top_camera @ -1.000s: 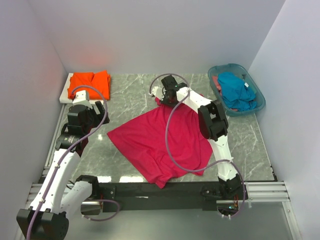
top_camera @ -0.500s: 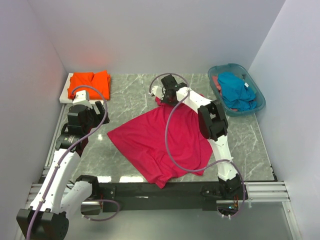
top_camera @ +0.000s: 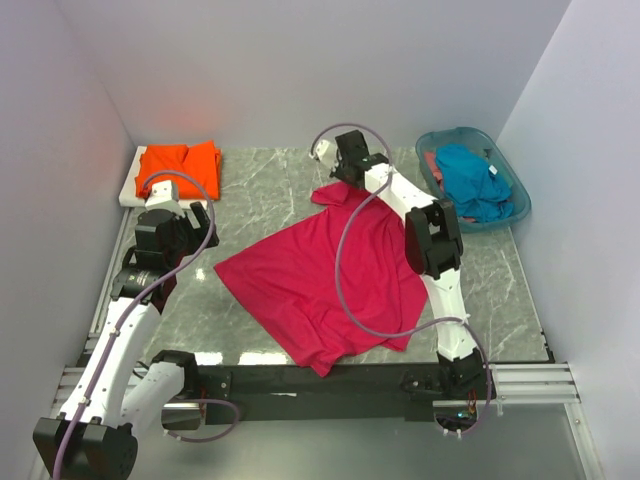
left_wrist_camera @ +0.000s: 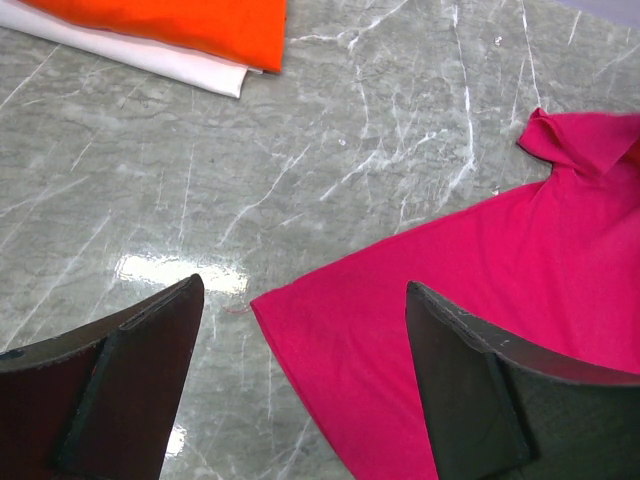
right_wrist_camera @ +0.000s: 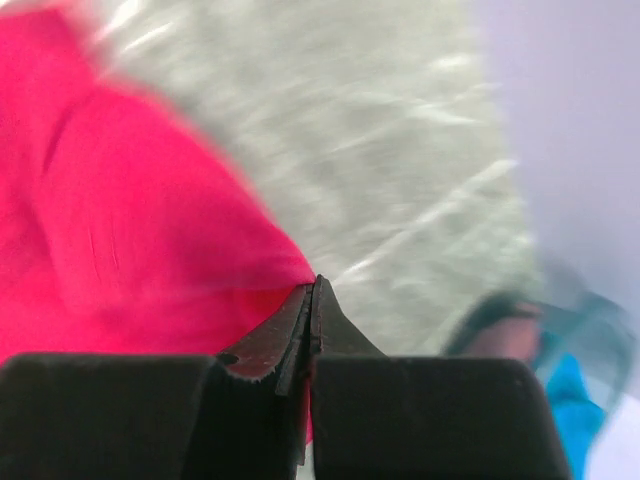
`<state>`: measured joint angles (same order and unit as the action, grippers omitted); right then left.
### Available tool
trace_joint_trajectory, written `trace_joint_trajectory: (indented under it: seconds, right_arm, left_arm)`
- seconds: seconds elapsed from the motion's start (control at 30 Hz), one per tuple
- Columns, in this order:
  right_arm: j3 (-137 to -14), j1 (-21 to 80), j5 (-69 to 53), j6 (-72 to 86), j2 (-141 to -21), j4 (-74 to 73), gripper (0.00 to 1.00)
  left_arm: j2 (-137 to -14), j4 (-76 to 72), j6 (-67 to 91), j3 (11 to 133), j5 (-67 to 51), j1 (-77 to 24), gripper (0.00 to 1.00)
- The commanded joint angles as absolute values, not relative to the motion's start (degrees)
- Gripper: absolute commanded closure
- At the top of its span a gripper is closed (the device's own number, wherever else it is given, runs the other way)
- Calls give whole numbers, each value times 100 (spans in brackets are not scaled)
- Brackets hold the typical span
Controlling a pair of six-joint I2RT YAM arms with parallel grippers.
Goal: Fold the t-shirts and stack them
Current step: Flatten the tshirt out
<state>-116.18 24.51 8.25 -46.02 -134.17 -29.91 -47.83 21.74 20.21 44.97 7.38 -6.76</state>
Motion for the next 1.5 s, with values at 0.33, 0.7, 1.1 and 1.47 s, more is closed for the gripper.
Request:
trace_joint_trajectory:
  seconds: [0.33, 0.7, 1.1, 1.47]
  right_arm:
    - [-12480, 2039, 2961, -4043, -14458, -203, 100]
    - [-12770, 1661, 1911, -3096, -14309, -1208, 31]
    - [-11917, 1318, -1853, -3489, -13069, -2582, 27]
    - [-12602, 1512, -1486, -3700, -13728, -3454, 32]
  left_arm:
    - [-4851, 2013, 1951, 4526, 774, -659, 13]
    - [-4913, 2030, 1960, 4526, 817, -659, 13]
    - [-4966, 2021, 1960, 4544, 765, -659, 14]
    - [-4983, 2013, 1951, 4544, 703, -659, 14]
